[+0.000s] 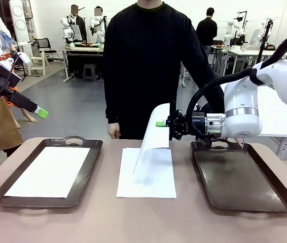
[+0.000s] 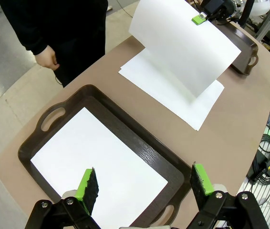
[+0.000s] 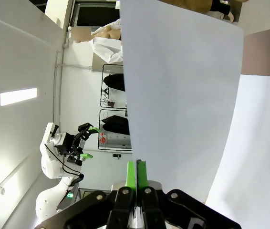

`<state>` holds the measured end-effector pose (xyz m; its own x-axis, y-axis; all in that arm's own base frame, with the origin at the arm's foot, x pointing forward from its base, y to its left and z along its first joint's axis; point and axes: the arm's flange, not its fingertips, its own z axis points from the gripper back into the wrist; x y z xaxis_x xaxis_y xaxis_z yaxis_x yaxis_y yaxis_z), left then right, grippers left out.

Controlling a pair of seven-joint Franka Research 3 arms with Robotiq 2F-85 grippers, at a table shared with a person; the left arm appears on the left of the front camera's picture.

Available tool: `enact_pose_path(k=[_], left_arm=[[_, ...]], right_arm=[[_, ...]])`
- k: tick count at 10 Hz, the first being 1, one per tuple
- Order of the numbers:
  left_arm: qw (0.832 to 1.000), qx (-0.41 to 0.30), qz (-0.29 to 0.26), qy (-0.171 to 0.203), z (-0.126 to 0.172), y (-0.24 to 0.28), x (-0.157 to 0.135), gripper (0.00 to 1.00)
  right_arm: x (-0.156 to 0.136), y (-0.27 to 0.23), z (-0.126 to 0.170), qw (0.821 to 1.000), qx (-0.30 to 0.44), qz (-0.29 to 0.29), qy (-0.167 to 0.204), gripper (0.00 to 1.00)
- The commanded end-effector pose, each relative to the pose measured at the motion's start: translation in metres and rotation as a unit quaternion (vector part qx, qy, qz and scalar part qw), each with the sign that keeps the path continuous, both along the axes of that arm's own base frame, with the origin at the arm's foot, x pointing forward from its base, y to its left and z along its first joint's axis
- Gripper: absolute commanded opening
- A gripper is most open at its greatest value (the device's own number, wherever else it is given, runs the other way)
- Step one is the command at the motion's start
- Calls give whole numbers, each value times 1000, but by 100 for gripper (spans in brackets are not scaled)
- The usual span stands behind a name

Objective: Sort the A4 documents.
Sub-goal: Place the A4 Paper in the designated Handle tray.

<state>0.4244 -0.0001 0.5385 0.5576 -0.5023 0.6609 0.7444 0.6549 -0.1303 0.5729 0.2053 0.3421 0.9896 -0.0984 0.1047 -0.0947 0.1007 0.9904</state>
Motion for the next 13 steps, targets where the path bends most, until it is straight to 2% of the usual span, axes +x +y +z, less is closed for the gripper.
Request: enact_pose_path(k=[1,6,7,8,10,13], left_arm=[[1000,-6,-6,-6,-1,0,0,100],[1000,-6,-6,-6,-1,0,0,100],[1000,-6,-6,-6,-1,0,0,100],[1000,-6,-6,-6,-1,0,0,100],[1000,-6,-6,-6,-1,0,0,100],[1000,-6,-6,-6,-1,0,0,100]], right_arm=[[0,0,0,1000,0,0,0,0],[0,0,0,1000,0,0,0,1],[-9,-27,10,998,-4,55,-20,1],[-11,-61,19,996,-3,93,-19,1],[-15,-120,33,993,26,114,-14,1],[-25,-183,36,989,-13,144,-19,1]])
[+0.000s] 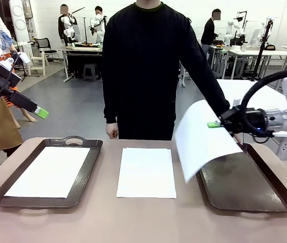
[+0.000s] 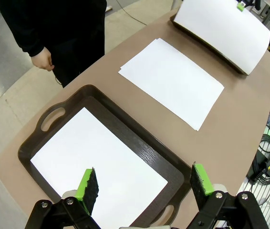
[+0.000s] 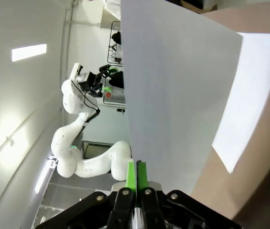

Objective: Sort the A4 documents.
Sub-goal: Place the A4 Paper in the designated Handle tray.

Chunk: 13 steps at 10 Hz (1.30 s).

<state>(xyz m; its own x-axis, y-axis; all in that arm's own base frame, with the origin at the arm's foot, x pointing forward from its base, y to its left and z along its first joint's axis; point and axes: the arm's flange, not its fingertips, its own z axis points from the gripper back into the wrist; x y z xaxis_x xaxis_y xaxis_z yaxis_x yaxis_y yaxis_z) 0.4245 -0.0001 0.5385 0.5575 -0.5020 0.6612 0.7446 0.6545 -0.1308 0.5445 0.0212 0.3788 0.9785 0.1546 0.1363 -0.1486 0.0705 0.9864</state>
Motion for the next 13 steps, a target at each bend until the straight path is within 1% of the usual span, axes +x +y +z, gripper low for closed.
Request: enact_pose_path(k=[1,2,4,6,7,9,10,11,12,13], left_arm=[[1000,-6,-6,-6,-1,0,0,100],[1000,-6,-6,-6,-1,0,0,100],[1000,-6,-6,-6,-1,0,0,100],[1000,-6,-6,-6,-1,0,0,100],[1000,-6,-6,-6,-1,0,0,100],[1000,-6,-6,-6,-1,0,0,100],[1000,-6,-6,-6,-1,0,0,100],[1000,-6,-6,-6,-1,0,0,100],[1000,-6,-6,-6,-1,0,0,100],[1000,-6,-6,-6,-1,0,0,100]], right_arm=[[0,-10,-4,1000,-22,21,-6,1],[0,-15,-10,999,-24,20,-4,1],[2,-20,-29,1000,12,11,-3,1],[3,-33,-54,999,40,0,4,1],[3,-46,-66,999,33,-10,7,1],[2,-64,-79,998,-53,-25,8,1],[2,-69,-80,993,-110,-32,-3,1],[2,-73,-78,984,-169,-44,-17,1],[2,-76,-76,967,-247,-53,-32,1],[3,-78,-76,955,-286,-65,-44,1]])
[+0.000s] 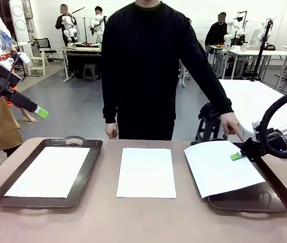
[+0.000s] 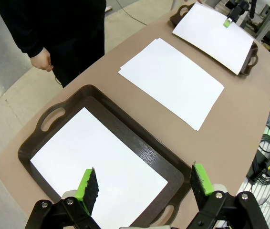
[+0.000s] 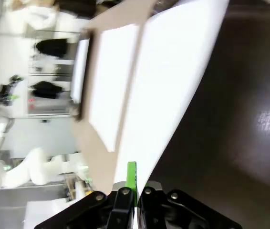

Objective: Sort the A4 documents.
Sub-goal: Place the A4 Paper in the designated Handle tray.

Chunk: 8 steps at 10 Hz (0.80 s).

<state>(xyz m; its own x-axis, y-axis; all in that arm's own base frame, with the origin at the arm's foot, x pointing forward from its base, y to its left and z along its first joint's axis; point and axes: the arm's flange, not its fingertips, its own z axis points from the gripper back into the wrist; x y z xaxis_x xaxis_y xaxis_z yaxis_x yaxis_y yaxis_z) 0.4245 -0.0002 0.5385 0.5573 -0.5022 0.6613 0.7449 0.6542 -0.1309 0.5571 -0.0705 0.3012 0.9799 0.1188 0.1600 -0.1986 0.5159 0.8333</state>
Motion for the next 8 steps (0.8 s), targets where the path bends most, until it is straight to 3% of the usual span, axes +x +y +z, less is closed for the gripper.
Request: enact_pose_path(k=[1,4,8], left_arm=[[1000,-5,-6,-6,-1,0,0,100],[1000,-5,-6,-6,-1,0,0,100],[1000,-5,-6,-6,-1,0,0,100]], right_arm=[[-10,12,2,995,-98,-30,-16,1],[-15,-3,6,987,-145,-64,-41,1],[-17,-14,11,984,-170,-46,-27,1]])
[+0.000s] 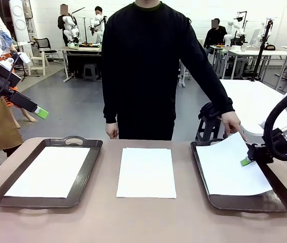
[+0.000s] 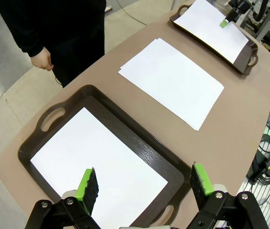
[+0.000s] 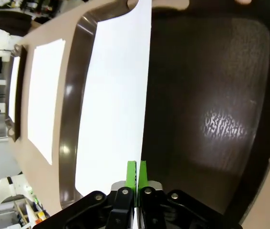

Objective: Sort the A4 documents.
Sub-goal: Place the A4 Paper in the designated Handle tray.

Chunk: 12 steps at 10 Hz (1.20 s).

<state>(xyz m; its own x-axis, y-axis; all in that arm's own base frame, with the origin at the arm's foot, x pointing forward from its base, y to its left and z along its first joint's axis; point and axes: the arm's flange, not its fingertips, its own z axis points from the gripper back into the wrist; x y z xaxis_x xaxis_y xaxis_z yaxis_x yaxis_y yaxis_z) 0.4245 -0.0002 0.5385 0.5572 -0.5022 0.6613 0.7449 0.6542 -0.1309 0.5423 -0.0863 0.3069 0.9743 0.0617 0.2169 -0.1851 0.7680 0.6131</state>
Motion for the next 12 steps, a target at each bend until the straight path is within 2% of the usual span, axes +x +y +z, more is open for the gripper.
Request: enact_pose_path(k=[1,5,9,12], left_arm=[[1000,-5,-6,-6,-1,0,0,100],[1000,-5,-6,-6,-1,0,0,100],[1000,-5,-6,-6,-1,0,0,100],[1000,-5,-6,-6,-1,0,0,100]], right_arm=[[0,0,10,999,-22,22,24,1],[12,5,19,998,-30,40,26,1],[9,12,16,998,-31,21,47,1],[6,12,17,998,-38,16,50,30]])
